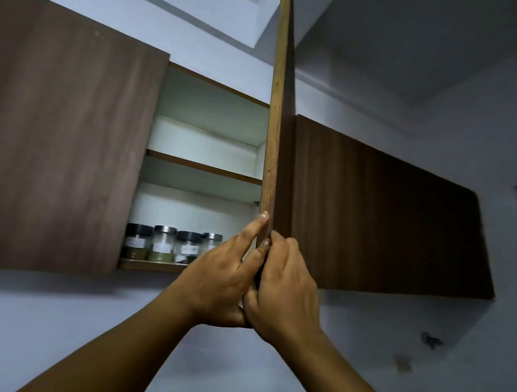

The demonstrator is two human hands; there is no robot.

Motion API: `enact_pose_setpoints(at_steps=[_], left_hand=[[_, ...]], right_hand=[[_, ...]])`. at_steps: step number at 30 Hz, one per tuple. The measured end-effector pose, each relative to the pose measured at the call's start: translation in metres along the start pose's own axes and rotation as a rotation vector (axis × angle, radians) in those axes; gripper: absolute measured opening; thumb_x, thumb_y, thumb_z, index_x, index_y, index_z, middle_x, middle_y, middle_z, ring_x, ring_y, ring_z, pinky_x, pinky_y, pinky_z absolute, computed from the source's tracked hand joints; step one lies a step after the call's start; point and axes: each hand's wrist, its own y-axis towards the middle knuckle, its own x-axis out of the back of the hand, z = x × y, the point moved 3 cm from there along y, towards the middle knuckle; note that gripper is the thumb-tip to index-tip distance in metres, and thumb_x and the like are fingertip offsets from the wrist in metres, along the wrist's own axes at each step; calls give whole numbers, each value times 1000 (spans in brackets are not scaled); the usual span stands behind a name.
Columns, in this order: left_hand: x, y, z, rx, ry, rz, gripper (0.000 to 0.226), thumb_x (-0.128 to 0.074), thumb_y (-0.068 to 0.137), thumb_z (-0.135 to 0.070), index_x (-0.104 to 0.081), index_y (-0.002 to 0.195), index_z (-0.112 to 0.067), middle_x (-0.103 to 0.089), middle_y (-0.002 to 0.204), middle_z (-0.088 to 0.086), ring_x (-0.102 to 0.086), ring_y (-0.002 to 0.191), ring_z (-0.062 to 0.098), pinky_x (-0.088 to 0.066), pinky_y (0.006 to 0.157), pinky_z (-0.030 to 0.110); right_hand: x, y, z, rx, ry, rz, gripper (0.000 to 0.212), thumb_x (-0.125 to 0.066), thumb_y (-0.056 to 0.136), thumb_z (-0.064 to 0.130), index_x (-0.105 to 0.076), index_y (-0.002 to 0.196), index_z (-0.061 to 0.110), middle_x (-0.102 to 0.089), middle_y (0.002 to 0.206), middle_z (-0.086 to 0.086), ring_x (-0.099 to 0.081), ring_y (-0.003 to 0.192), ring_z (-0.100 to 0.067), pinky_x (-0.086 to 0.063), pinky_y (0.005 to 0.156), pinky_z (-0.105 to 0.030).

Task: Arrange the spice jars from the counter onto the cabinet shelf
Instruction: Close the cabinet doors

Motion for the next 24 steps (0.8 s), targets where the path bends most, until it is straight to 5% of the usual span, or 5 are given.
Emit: enact_pose_setpoints(at_steps=[6, 10, 12, 18, 24], left_hand=[[6, -70, 70, 128, 30, 49, 85, -50, 78, -56, -20, 143, -10, -14, 155, 21, -50, 126, 30, -47, 99, 34], [4, -113, 115, 228, 114, 122, 82, -34, 83, -57, 3, 146, -18, -3, 157, 9, -23, 142, 22, -25, 111, 29], [5, -129, 134, 286, 176, 121, 78, -35, 86, -53, -3, 147, -18, -9, 157, 10, -28, 141, 21, -24, 108, 29], [-12, -160, 187, 415, 250, 297, 70, -32, 98, -44, 9, 149, -18, 13, 158, 4, 4, 146, 18, -11, 119, 37], [-27, -196, 238, 572, 281, 461, 82, -31, 89, -64, 18, 146, -30, 34, 148, 4, 19, 142, 32, 3, 115, 49]], right_hand=[[-82, -1, 66, -53, 59, 106, 71, -54, 79, 41, -29, 139, 12, -51, 125, -12, -56, 106, -25, -57, 76, -34], [-136, 4, 102, -124, 108, 343, 91, -48, 91, 47, 23, 145, 29, 11, 158, -9, -1, 145, -37, -21, 117, -46], [-161, 7, 116, -126, 104, 411, 93, -44, 92, 50, 39, 130, 35, 26, 155, -7, 14, 144, -37, -12, 118, -48], [-226, 18, 144, -154, 13, 506, 95, -48, 91, 47, 43, 119, 49, 34, 151, -12, 21, 139, -45, -9, 115, -57], [-283, 23, 161, -151, -14, 518, 84, -37, 96, 46, 43, 117, 55, 47, 137, -8, 29, 134, -49, -3, 112, -65]])
